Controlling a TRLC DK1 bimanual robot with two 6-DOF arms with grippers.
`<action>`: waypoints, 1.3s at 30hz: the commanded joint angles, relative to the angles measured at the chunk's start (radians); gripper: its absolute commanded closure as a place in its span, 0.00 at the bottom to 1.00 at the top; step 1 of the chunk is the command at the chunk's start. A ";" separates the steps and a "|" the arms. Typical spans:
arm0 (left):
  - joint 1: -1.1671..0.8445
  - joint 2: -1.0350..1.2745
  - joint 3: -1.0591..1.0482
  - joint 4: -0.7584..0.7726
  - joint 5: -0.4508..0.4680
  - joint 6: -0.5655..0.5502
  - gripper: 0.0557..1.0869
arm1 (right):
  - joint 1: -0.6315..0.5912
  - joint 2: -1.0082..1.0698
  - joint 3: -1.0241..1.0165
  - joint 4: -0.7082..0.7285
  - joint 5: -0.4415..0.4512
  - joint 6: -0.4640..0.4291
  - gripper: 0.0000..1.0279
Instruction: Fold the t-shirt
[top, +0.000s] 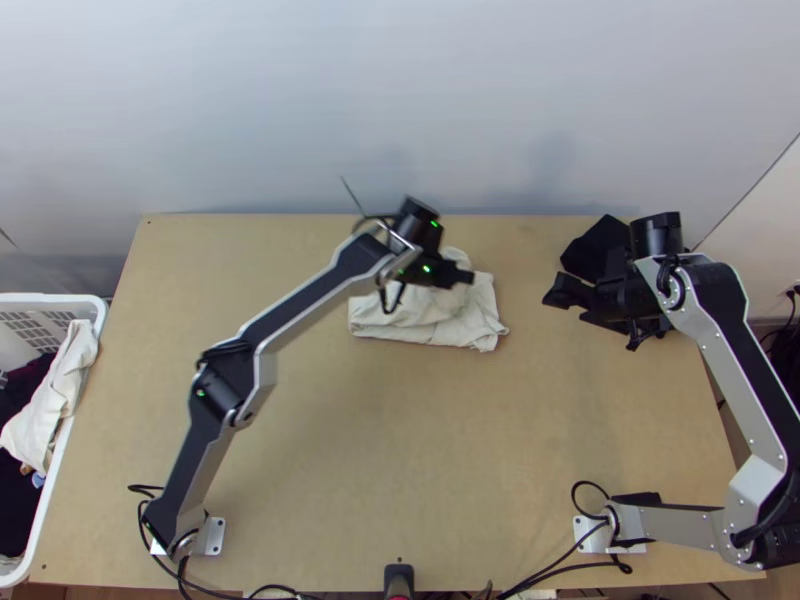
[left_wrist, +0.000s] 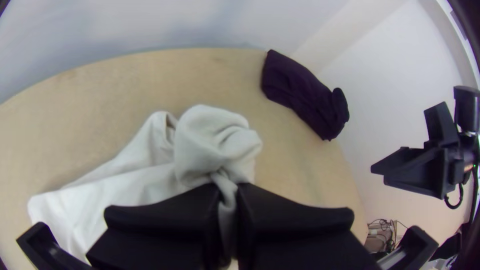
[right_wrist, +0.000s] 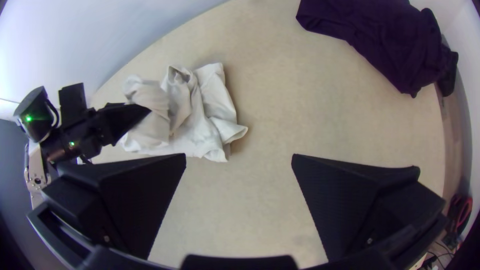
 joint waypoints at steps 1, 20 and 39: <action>-0.061 0.096 0.024 0.049 -0.022 -0.012 0.50 | -0.004 0.009 -0.016 0.004 0.006 0.006 0.04; 0.256 -0.372 -0.186 -0.154 -0.015 -0.060 0.04 | 0.189 0.328 0.234 0.182 0.021 0.017 0.04; 0.298 -0.287 -0.482 -0.025 -0.105 -0.023 0.04 | 0.392 0.748 0.403 0.244 0.029 0.021 0.04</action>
